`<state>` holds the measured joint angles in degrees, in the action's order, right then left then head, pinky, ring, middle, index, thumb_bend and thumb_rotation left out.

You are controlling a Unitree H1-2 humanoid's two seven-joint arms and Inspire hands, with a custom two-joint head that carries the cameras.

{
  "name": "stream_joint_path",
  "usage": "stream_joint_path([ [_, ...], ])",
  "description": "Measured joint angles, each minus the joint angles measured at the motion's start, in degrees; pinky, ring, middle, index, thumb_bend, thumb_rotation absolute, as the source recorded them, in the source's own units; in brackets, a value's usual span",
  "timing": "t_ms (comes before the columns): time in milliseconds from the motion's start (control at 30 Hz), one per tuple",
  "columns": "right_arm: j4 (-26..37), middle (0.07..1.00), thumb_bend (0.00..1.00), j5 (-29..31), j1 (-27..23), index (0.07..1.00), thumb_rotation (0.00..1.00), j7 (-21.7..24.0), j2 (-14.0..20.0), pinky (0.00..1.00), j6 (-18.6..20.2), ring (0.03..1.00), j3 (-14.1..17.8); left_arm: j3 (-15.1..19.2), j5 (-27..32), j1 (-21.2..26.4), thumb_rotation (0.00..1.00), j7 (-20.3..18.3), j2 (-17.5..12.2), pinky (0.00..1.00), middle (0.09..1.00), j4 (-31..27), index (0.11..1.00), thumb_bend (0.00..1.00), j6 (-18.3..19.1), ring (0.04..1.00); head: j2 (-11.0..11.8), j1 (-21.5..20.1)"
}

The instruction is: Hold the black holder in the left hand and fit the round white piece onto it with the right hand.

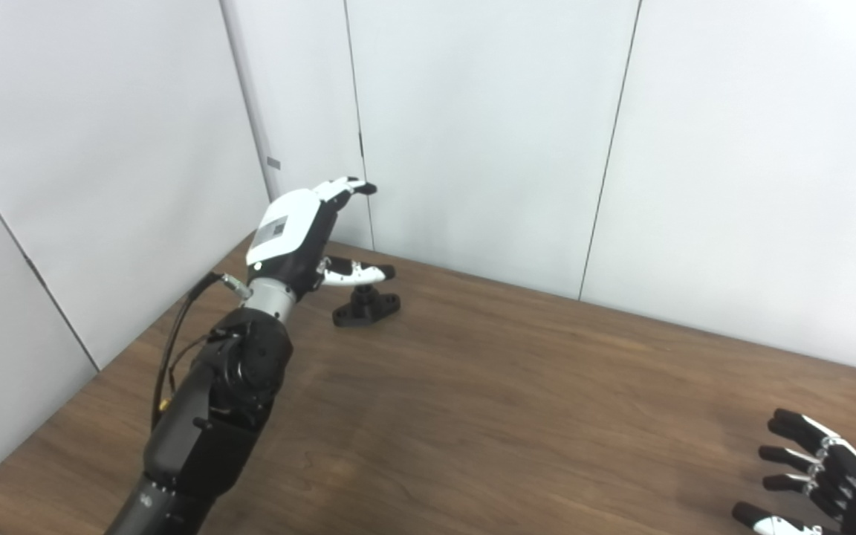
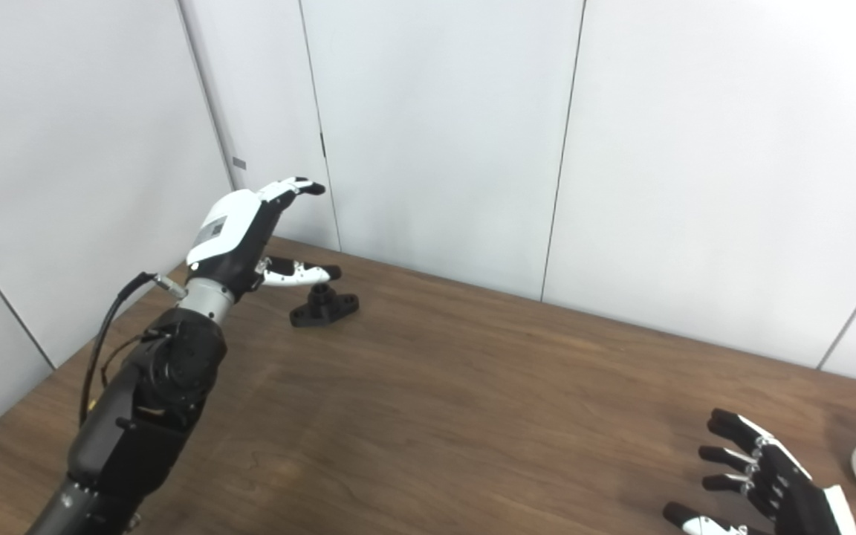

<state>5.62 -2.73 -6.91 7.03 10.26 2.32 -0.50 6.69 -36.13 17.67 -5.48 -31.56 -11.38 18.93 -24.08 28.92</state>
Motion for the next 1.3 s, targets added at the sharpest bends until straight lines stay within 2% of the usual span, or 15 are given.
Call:
stream_joint_path([
  [67,0.0,0.805,0.74,0.0,0.0,0.782,0.0,0.0,0.0,0.57,-0.1,0.717,0.0,0.0,-0.2,0.0,0.25,-0.2,-0.8,0.97,0.967,1.0,0.885,0.88,0.8,0.998,-0.1,-0.3],
  [133,0.0,0.802,0.74,0.0,0.0,0.78,0.0,0.0,0.0,0.56,-0.1,0.712,0.0,-0.2,-1.6,0.0,0.28,-0.7,-1.5,0.99,0.973,1.8,0.894,0.9,2.4,1.0,0.0,-0.3],
  [267,0.0,0.791,0.74,0.1,-0.1,0.776,0.0,0.0,0.0,0.55,-0.3,0.698,0.0,-1.5,-4.2,0.0,0.35,-1.6,-2.0,1.0,0.996,3.5,0.913,0.95,5.0,1.0,-0.1,-0.2],
  [400,0.0,0.799,0.74,0.1,-0.1,0.781,0.01,0.0,0.1,0.58,-0.3,0.712,0.0,-2.9,-5.7,0.9,0.41,-3.8,-2.3,1.0,1.0,6.3,0.938,0.98,7.4,1.0,-0.2,-0.2],
  [533,0.0,0.806,0.74,0.1,-0.1,0.785,0.0,0.0,0.3,0.58,-0.3,0.723,0.0,-3.4,-7.4,1.9,0.43,-6.8,-2.4,1.0,1.0,8.2,0.943,1.0,7.6,1.0,-0.4,-0.3],
  [700,0.1,0.802,0.74,0.1,0.0,0.783,0.01,0.0,0.4,0.58,-0.4,0.722,0.1,-4.7,-7.9,2.7,0.45,-7.3,-3.2,1.0,1.0,11.5,0.95,1.0,7.6,1.0,-0.5,-0.7],
  [867,0.3,0.789,0.75,0.1,0.1,0.771,0.01,0.0,0.5,0.54,-0.3,0.698,0.1,-6.1,-8.0,2.9,0.55,-7.4,-3.8,1.0,1.0,14.3,0.948,1.0,7.6,1.0,-0.9,-0.8],
  [967,0.9,0.795,0.76,0.1,0.2,0.773,0.05,0.0,0.5,0.55,-0.3,0.705,0.1,-6.6,-8.2,2.9,0.53,-7.4,-3.8,1.0,1.0,15.7,0.944,1.0,7.6,1.0,-0.9,-0.7],
  [1067,1.8,0.792,0.76,0.1,0.3,0.772,0.04,0.0,0.7,0.54,-0.1,0.7,0.1,-6.9,-8.5,3.1,0.48,-7.0,-3.8,1.0,1.0,17.5,0.939,1.0,7.7,1.0,-1.1,-0.9],
  [1167,2.1,0.801,0.76,0.1,0.4,0.777,0.04,0.0,0.7,0.55,-0.1,0.708,0.1,-7.0,-8.6,3.4,0.43,-5.6,-3.5,1.0,1.0,19.5,0.934,1.0,7.7,1.0,-1.2,-1.0],
  [1300,2.2,0.808,0.76,0.1,0.8,0.785,0.04,0.0,0.8,0.58,0.2,0.725,0.1,-7.1,-8.0,3.8,0.41,-3.7,-2.9,1.0,1.0,22.3,0.931,1.0,7.7,1.0,-1.2,-1.1],
])
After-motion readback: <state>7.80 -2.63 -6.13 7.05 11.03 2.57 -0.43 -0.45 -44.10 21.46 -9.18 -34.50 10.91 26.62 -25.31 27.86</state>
